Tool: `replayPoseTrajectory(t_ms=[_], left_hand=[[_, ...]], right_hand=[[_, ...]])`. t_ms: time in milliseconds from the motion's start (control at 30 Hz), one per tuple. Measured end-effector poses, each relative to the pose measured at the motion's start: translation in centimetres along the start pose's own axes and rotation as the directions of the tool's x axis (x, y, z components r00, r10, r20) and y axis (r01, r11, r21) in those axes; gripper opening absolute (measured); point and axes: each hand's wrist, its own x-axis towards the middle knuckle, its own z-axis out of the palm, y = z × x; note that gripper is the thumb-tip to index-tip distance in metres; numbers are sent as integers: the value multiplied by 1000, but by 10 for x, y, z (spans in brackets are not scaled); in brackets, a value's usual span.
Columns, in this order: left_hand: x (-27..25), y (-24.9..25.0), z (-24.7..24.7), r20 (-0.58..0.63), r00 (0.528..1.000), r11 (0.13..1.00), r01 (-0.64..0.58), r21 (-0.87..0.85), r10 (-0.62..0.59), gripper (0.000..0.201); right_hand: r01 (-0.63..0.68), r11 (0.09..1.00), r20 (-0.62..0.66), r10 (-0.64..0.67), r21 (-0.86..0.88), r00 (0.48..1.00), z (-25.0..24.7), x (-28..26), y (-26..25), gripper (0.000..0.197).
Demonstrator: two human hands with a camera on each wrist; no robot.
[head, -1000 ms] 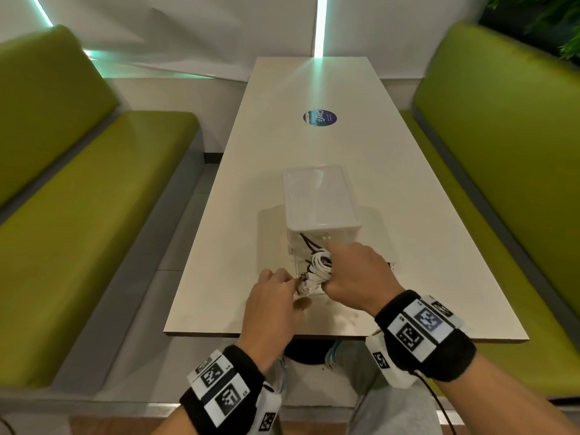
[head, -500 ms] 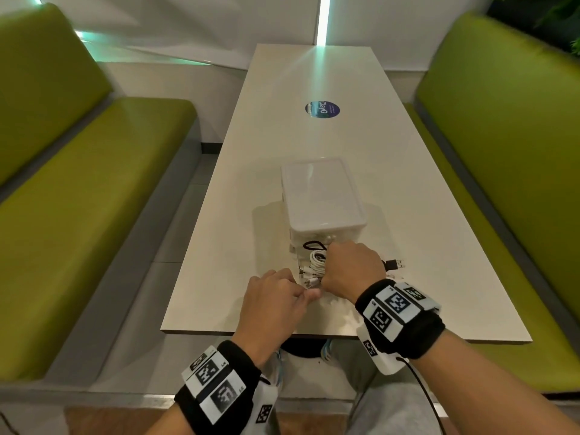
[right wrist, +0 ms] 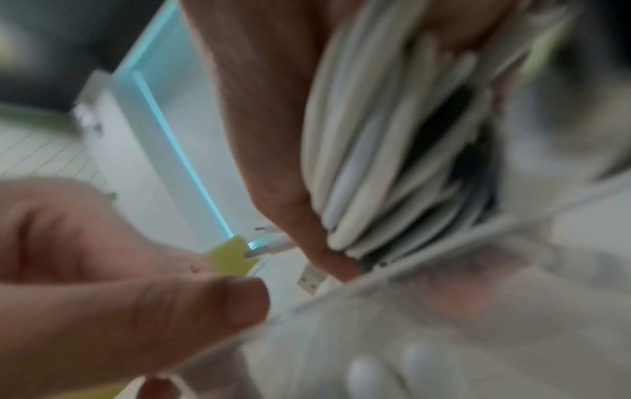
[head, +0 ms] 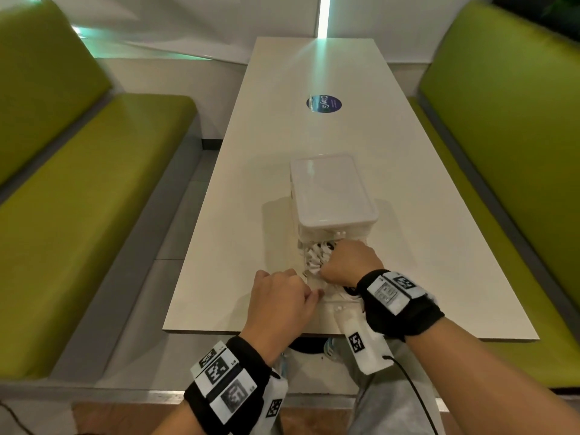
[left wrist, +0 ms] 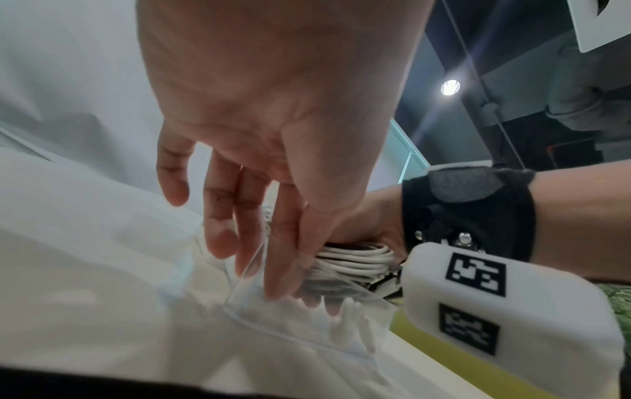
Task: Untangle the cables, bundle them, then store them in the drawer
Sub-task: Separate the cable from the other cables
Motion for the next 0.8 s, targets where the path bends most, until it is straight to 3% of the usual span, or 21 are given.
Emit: replayPoseTrajectory(t_ms=[67, 333, 467, 500, 600, 700, 800], left_hand=[[-1, 4, 1, -3, 1000, 1000, 17, 17, -17, 44], [-4, 5, 2, -31, 999, 998, 10, -63, -12, 42], [-1, 1, -10, -215, 976, 948, -110, -298, 45, 16], [3, 1, -10, -229, 969, 940, -157, -302, 89, 25], [19, 3, -3, -216, 958, 951, -232, -202, 188, 39], [32, 4, 0, -210, 953, 964, -245, -104, 220, 33], [42, 4, -8, -250, 940, 961, -263, -90, 234, 29]], right_hand=[[-23, 998, 7, 23, 55, 1000, -1, 2, 3, 14], [29, 997, -38, -31, -65, 999, 7, 0, 4, 24], [40, 996, -10, -41, -77, 999, 7, 2, 4, 22], [47, 996, 5, -46, -71, 999, 7, 4, 5, 22], [107, 993, 39, -105, -57, 994, 5, 6, 6, 22], [161, 984, 61, -157, -74, 986, -3, 0, 10, 35], [163, 984, 98, -156, -68, 983, -7, -2, 12, 30]])
